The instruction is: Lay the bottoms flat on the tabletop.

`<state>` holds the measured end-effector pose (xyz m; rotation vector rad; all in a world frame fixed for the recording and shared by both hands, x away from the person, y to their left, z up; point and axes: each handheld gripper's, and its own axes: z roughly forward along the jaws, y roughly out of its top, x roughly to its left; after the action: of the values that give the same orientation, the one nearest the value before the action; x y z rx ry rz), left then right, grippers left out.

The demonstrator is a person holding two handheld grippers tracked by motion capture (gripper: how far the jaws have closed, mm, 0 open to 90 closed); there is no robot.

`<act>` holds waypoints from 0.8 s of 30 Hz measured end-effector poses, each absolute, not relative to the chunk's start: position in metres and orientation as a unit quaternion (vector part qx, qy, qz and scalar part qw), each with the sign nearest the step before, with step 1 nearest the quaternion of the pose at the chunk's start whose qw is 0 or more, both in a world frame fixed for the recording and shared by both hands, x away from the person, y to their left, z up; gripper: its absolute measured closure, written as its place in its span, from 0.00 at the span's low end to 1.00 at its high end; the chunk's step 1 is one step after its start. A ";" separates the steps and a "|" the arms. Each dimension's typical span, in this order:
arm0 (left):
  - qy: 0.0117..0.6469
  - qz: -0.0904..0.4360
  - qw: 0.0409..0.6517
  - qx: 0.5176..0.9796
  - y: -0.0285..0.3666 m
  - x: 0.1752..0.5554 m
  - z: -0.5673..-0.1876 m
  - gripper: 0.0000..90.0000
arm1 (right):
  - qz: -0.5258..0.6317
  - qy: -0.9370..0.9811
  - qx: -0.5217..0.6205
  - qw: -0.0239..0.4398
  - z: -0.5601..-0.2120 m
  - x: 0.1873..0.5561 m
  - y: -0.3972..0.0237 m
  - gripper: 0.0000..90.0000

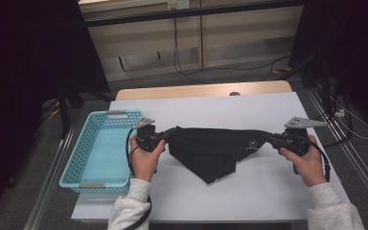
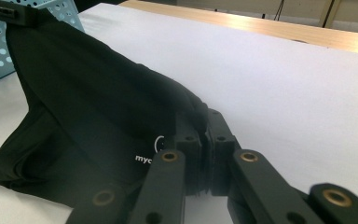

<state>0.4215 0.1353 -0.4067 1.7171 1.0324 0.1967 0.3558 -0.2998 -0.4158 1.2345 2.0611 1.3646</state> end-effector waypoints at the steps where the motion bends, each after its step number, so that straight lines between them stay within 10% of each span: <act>1: 0.434 0.082 0.535 0.720 0.135 0.421 -0.407 0.98 | 0.484 0.734 0.438 0.188 -0.416 0.356 -0.300 0.96; 24: 0.431 0.083 0.545 0.714 0.136 0.418 -0.400 0.98 | 0.489 0.730 0.435 0.195 -0.411 0.353 -0.300 0.96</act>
<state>0.4179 0.1360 -0.4001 1.6935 1.0233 0.1978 0.3532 -0.3001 -0.4106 1.2188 2.0465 1.3711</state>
